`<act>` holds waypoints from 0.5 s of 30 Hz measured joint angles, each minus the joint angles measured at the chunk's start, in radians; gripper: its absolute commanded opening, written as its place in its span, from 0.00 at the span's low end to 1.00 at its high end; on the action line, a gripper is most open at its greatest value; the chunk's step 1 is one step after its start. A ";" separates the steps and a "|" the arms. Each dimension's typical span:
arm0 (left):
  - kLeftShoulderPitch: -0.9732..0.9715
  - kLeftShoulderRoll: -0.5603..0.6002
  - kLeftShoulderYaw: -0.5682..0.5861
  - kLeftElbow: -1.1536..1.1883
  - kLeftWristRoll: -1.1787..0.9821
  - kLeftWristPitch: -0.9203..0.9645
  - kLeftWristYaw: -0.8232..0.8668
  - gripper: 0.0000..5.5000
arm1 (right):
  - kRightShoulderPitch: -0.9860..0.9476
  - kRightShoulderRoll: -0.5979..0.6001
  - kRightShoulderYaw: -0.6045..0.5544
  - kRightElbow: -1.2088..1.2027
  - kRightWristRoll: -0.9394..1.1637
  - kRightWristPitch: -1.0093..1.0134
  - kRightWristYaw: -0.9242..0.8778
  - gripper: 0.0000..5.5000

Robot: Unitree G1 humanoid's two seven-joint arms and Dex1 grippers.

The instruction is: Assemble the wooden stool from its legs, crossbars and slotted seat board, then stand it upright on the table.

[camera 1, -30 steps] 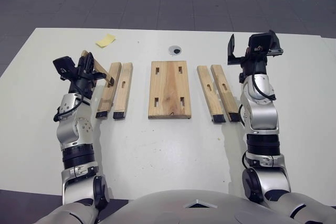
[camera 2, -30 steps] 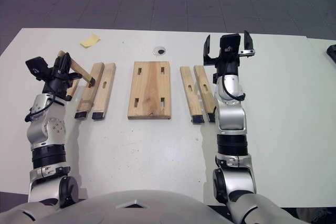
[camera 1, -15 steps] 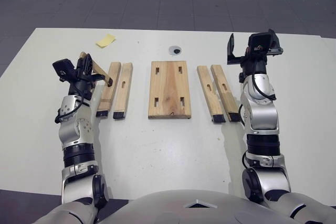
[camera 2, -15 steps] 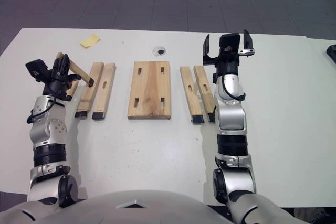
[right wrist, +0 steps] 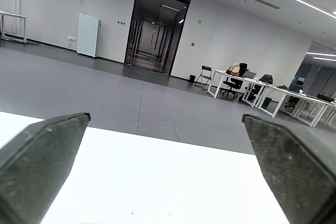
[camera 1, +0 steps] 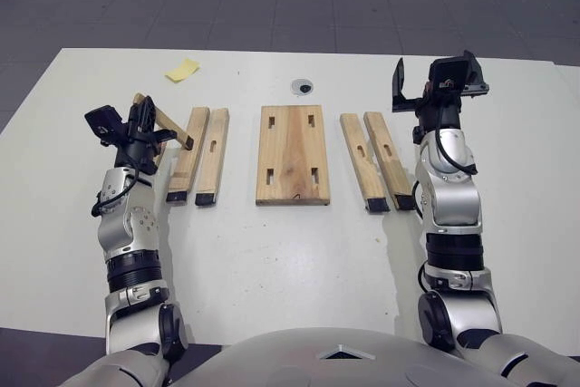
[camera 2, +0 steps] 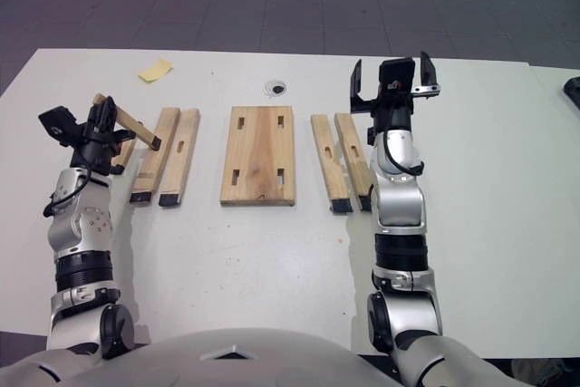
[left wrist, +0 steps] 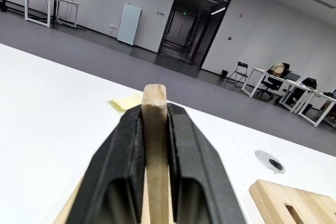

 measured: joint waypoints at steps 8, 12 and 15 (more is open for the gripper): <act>-0.005 0.002 0.001 0.023 -0.003 -0.016 -0.002 0.07 | -0.007 0.000 0.000 0.000 0.001 0.000 0.008 0.98; -0.007 0.006 -0.002 0.040 0.001 -0.027 -0.009 0.07 | -0.007 0.000 0.003 0.000 0.001 0.000 0.010 0.98; -0.016 0.013 -0.002 0.061 0.004 -0.035 -0.010 0.07 | -0.007 0.005 0.011 0.000 0.001 0.000 0.012 0.98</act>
